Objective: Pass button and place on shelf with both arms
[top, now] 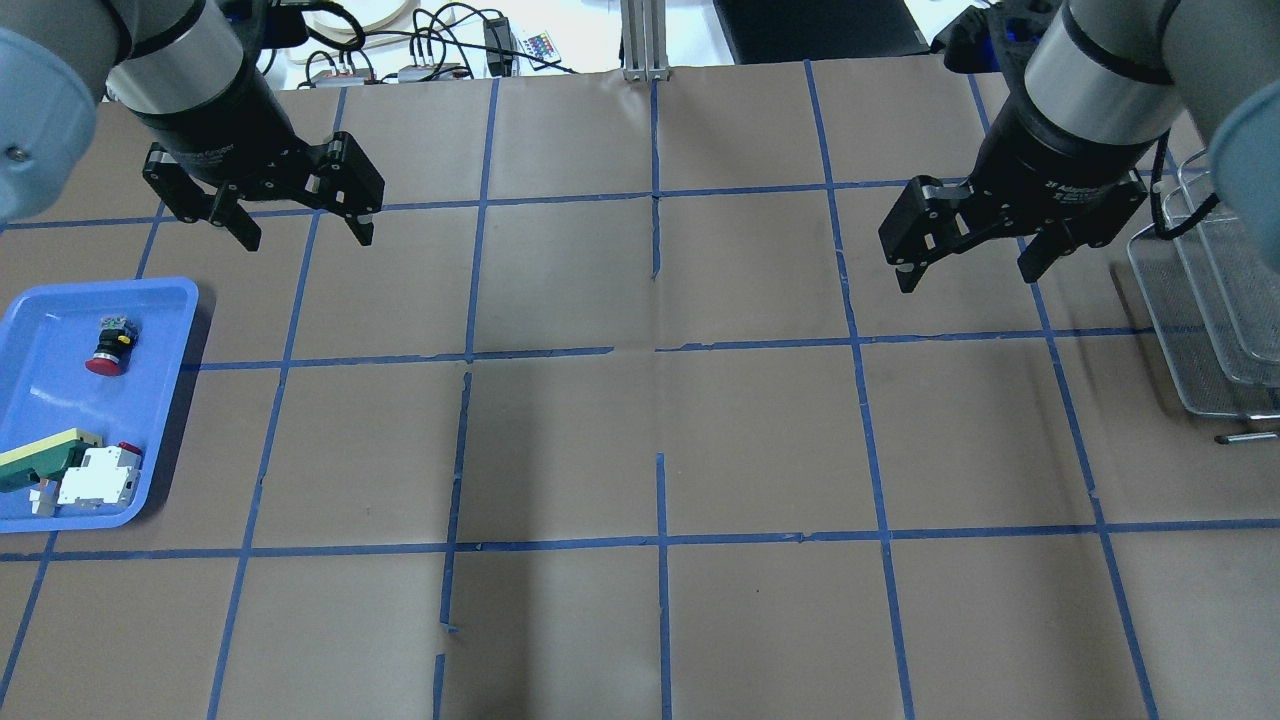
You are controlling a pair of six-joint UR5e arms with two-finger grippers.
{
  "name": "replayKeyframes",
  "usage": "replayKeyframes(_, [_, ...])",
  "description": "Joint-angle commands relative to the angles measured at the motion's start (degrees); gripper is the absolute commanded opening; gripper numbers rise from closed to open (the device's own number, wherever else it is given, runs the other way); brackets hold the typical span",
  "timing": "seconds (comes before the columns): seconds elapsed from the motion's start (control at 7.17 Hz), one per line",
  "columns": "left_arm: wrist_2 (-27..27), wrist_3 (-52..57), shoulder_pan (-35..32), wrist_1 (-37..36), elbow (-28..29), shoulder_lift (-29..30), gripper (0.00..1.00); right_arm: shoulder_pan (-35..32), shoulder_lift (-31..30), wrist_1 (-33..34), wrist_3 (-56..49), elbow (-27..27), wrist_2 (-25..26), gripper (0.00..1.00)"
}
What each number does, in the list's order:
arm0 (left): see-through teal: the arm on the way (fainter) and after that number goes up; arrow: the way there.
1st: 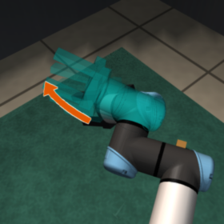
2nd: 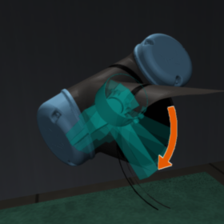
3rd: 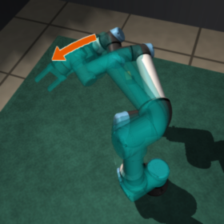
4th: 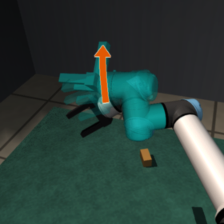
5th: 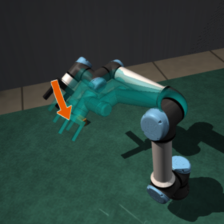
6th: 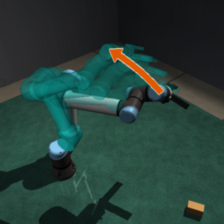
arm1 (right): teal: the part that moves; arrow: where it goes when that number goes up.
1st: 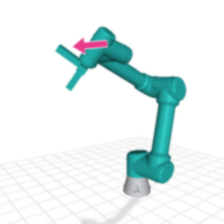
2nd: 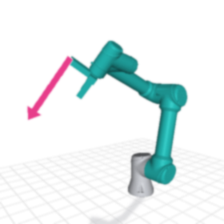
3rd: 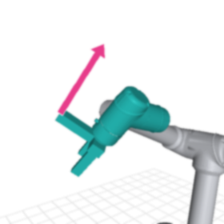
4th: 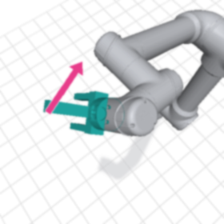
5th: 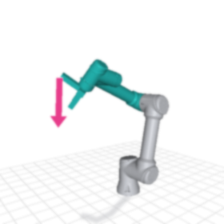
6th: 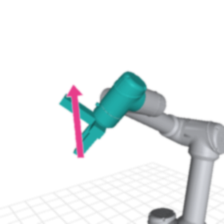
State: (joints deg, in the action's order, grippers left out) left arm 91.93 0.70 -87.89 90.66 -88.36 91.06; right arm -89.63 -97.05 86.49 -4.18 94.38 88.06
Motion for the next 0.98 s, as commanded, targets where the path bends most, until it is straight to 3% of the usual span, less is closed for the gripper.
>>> replayKeyframes(0.0, [0.0,0.0,0.0,-0.05,-0.05,0.08,1.0,-0.28,0.02,3.39,0.66,0.19,0.7,1.0])
replayKeyframes(0.84, [-0.09,2.01,0.87,-0.92,-1.64,-0.35,1.0,-0.28,0.02,3.6,0.75,0.37,0.97,1.0])
